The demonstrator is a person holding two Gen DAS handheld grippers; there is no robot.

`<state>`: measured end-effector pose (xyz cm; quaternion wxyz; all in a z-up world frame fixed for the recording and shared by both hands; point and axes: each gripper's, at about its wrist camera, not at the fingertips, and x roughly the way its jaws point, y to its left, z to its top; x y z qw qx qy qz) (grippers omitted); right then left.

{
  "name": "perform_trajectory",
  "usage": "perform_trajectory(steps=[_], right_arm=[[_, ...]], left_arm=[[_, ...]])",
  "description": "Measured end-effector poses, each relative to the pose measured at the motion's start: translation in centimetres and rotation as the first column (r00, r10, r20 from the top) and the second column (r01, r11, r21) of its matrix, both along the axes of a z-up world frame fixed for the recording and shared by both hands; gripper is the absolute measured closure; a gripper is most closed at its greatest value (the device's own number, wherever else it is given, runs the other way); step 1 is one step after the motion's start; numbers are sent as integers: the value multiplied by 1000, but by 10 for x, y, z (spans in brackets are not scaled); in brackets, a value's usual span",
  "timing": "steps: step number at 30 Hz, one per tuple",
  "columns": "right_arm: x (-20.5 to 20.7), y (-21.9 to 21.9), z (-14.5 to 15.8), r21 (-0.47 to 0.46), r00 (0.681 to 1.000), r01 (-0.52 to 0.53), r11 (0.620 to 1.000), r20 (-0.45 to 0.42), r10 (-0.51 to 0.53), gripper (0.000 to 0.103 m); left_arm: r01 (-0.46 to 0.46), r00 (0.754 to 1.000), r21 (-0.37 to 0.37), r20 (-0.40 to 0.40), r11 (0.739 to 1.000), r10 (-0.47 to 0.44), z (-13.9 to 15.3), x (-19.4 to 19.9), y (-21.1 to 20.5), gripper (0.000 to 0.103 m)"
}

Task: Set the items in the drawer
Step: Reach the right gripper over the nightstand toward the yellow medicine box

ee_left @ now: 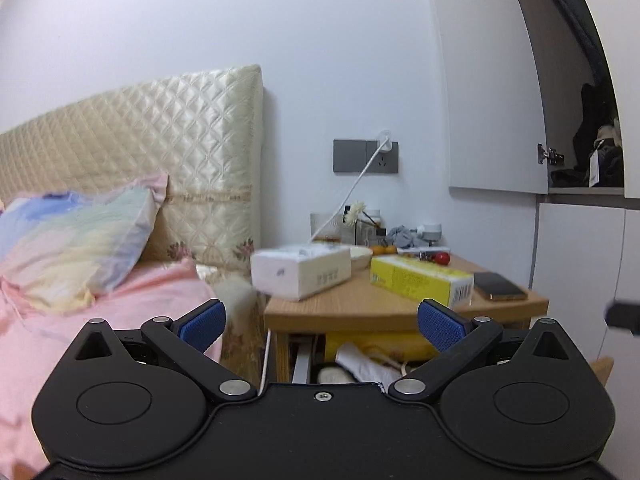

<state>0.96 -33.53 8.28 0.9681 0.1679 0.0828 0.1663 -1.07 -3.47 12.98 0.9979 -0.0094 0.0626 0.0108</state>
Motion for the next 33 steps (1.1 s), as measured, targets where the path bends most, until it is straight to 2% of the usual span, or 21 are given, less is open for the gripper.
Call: perform_trajectory(steps=[4, 8, 12, 17, 27, 33], right_arm=[[-1, 27, -7, -20, 1000, -21, 1000, 22, 21, 0], [-1, 49, -13, -35, 998, -39, 999, 42, 41, 0], [-1, 66, -13, -48, 995, -38, 998, 89, 42, 0], [3, 82, -19, -68, 992, -42, 997, 113, 49, 0], [24, 89, -30, -72, 996, -69, 995, 58, 73, 0], [24, 85, -31, -73, 995, -70, 995, 67, 75, 0]], left_arm=[[50, 998, -20, -27, 999, -50, -22, 3, 15, 1], [82, 996, -74, -33, 994, -85, -30, 6, 31, 1], [77, 997, -148, -18, 986, -80, -32, 4, 44, 1], [54, 998, -196, -18, 979, -59, -39, 3, 51, 1], [20, 998, -219, -54, 976, -32, -43, 14, 60, 1], [23, 996, -230, -82, 973, -43, -46, 17, 64, 1]])
